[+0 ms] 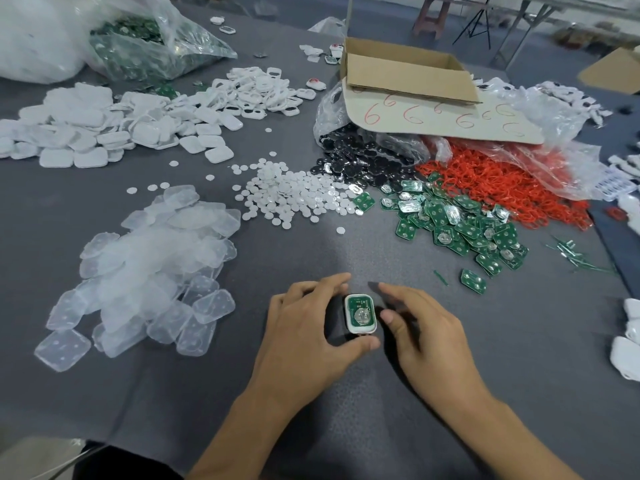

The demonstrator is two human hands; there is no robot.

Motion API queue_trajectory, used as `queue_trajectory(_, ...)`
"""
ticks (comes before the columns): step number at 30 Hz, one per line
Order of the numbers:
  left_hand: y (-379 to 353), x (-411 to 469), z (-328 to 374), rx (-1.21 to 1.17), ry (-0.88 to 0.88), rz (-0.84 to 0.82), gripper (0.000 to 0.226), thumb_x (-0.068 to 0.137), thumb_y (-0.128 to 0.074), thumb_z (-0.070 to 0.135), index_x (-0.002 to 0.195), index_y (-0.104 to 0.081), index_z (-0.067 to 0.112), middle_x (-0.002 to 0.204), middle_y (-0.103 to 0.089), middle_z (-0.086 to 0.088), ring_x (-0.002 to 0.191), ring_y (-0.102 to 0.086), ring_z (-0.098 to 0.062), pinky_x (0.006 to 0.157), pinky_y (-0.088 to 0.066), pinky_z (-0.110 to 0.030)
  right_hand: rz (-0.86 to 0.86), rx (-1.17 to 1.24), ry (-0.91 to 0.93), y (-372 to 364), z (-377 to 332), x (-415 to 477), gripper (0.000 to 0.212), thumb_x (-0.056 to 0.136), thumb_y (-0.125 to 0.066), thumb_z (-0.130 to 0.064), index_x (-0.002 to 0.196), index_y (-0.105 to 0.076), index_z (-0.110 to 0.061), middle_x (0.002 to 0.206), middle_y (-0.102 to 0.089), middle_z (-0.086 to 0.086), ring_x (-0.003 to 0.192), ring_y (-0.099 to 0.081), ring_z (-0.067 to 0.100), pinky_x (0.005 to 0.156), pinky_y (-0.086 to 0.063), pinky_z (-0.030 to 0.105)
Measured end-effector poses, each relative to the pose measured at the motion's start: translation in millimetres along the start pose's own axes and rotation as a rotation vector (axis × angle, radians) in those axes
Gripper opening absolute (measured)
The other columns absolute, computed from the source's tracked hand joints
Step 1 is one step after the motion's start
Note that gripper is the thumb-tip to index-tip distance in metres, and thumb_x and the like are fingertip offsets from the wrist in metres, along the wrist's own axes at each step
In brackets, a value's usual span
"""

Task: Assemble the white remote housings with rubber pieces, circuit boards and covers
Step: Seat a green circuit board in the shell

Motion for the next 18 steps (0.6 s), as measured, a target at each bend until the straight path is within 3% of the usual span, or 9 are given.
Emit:
queue_trajectory(3,5.6,-1.3,1.3,-0.073,0.014,0.052,0.071,0.074,-0.07,0.073,0.136,-0.047,0.048,0.124,-0.056,0.033,0.125,-0.041,0.009,0.105,-0.027,-0.016,0.081,0.013,-0.006,2.1,-8.5,1.0,0.037,0.089,-0.068,-0.001,0.122,-0.068,-0.019,0.11,-0.067,-0.011,0.098,-0.063,0.002,0.089,-0.045,0.008)
queue_trajectory(7,29.6,-5.6,-7.8,-0.343,0.11,0.267,0.031,0.092,-0.071,0.034,0.122,-0.064,0.036,0.115,-0.065,0.022,0.111,-0.06,-0.001,0.091,-0.049,-0.024,0.092,0.065,0.02,-15.1,-40.6,14.1,0.037,0.09,-0.067,-0.001,0.121,-0.066,-0.021,0.112,-0.064,-0.015,0.102,-0.06,-0.001,0.091,-0.039,0.005)
queue_trajectory(11,68.2,9.2,-17.5,-0.314,0.172,0.363,0.032,0.092,-0.065,0.008,0.115,-0.066,0.03,0.108,-0.068,0.017,0.104,-0.064,-0.002,0.092,-0.052,-0.027,0.014,0.126,0.024,-50.3,-81.8,50.6,0.039,0.087,-0.063,0.0,0.119,-0.068,-0.021,0.109,-0.066,-0.011,0.098,-0.058,-0.003,0.088,-0.036,0.001)
queue_trajectory(13,93.6,27.9,-24.1,-0.174,0.167,0.35,0.031,0.091,-0.062,0.007,0.116,-0.066,0.025,0.109,-0.068,0.011,0.101,-0.063,-0.007,0.093,-0.049,-0.028,-0.059,0.145,0.025,-70.1,-101.4,78.5,0.044,0.083,-0.058,0.002,0.12,-0.068,-0.02,0.11,-0.067,-0.006,0.101,-0.059,0.006,0.09,-0.041,0.008)
queue_trajectory(16,133.3,65.0,-46.8,0.004,0.177,0.329,0.029,0.093,-0.059,0.006,0.119,-0.066,0.017,0.113,-0.068,-0.002,0.104,-0.062,-0.02,0.096,-0.047,-0.035,-0.169,0.11,0.006,-106.2,-123.6,124.9,0.038,0.087,-0.056,-0.009,0.124,-0.065,-0.017,0.116,-0.068,0.002,0.107,-0.062,0.02,0.094,-0.049,0.033)
queue_trajectory(18,155.1,93.8,-69.8,0.099,0.235,0.324,0.03,0.095,-0.058,0.005,0.123,-0.065,0.013,0.117,-0.067,-0.007,0.109,-0.062,-0.024,0.098,-0.047,-0.041,-0.188,0.037,0.007,-131.0,-134.7,159.8,0.035,0.09,-0.057,-0.015,0.124,-0.064,-0.011,0.118,-0.068,0.007,0.11,-0.061,0.024,0.094,-0.047,0.033)
Point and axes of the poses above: each hand's wrist, its own x-axis towards the middle knuckle, its own y-axis out of the back of the hand, z = x × y, the point moved 8 cm from there along x, towards the middle knuckle
